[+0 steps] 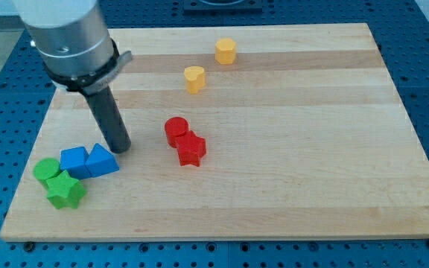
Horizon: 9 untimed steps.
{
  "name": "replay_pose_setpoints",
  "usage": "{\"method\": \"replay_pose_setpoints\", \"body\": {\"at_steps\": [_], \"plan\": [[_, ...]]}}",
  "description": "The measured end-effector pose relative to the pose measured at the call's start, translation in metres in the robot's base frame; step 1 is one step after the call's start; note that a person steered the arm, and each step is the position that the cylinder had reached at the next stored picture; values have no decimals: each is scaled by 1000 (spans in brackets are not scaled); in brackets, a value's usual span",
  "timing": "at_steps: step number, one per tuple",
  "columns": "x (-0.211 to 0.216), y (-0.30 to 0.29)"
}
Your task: Slide the blue triangle closer to the green star
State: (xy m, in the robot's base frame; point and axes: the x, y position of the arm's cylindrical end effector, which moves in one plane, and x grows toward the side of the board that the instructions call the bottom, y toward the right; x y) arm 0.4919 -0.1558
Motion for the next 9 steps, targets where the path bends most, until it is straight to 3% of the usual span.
{"method": "replay_pose_setpoints", "body": {"at_steps": [7,9], "plan": [[41,-5],[-1,3]]}}
